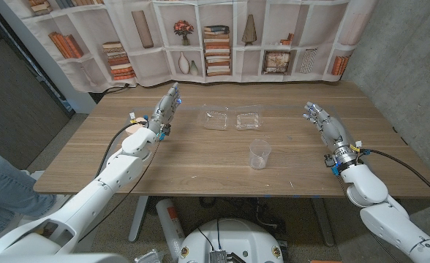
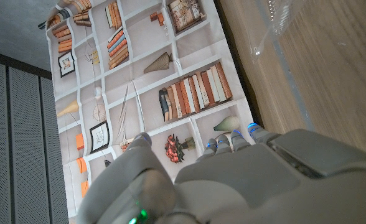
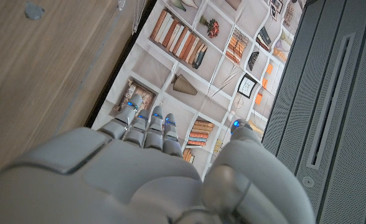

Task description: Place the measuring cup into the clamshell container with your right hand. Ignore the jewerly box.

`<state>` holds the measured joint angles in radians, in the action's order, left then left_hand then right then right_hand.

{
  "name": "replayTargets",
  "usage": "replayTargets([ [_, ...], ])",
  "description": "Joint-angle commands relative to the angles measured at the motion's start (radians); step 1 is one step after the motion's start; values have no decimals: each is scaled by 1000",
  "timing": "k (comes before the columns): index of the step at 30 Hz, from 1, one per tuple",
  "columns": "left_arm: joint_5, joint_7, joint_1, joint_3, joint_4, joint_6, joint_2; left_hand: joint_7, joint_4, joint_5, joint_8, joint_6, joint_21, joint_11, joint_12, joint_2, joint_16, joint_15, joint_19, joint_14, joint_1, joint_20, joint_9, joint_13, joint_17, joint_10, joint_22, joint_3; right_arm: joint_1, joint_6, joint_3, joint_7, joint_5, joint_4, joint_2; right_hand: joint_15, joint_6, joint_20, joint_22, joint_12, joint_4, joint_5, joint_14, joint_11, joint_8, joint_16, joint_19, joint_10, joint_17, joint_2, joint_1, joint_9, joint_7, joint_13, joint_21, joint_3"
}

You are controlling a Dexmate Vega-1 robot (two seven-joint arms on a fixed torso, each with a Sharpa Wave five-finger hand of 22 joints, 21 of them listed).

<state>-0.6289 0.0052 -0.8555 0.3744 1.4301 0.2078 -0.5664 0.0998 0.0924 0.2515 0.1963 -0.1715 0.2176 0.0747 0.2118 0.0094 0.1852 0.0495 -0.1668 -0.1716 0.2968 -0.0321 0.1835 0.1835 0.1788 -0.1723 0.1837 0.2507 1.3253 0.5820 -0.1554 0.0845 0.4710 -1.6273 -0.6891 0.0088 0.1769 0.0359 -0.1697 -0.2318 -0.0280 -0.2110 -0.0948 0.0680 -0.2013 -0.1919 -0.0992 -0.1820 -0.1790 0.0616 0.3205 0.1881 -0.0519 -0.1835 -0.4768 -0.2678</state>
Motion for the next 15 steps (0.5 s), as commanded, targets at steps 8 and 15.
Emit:
replayTargets([
  [8, 8, -3, 12, 1, 17, -10, -10, -7, -3, -2, 4, -44, -4, -8, 0, 5, 5, -2, -220, -161, 8, -40, 4, 3, 5, -53, 4, -3, 64, 4, 33, 62, -98, -55, -10, 1, 2, 25, -2, 4, -11, -8, 3, -2, 2, 2, -10, -2, -2, 0, 19, 4, 7, -4, 8, -5],
  [15, 8, -3, 16, 0, 15, -13, -11, -5, -3, -2, 4, -44, -5, -7, -1, 5, 4, -2, -221, -161, 8, -39, 4, 3, 5, -54, 3, -3, 76, 9, 37, 81, -147, -62, -7, 0, 1, 25, -2, 5, -14, -9, 3, -4, 3, 2, -11, 0, -2, 3, 23, 4, 9, -4, 12, -5],
])
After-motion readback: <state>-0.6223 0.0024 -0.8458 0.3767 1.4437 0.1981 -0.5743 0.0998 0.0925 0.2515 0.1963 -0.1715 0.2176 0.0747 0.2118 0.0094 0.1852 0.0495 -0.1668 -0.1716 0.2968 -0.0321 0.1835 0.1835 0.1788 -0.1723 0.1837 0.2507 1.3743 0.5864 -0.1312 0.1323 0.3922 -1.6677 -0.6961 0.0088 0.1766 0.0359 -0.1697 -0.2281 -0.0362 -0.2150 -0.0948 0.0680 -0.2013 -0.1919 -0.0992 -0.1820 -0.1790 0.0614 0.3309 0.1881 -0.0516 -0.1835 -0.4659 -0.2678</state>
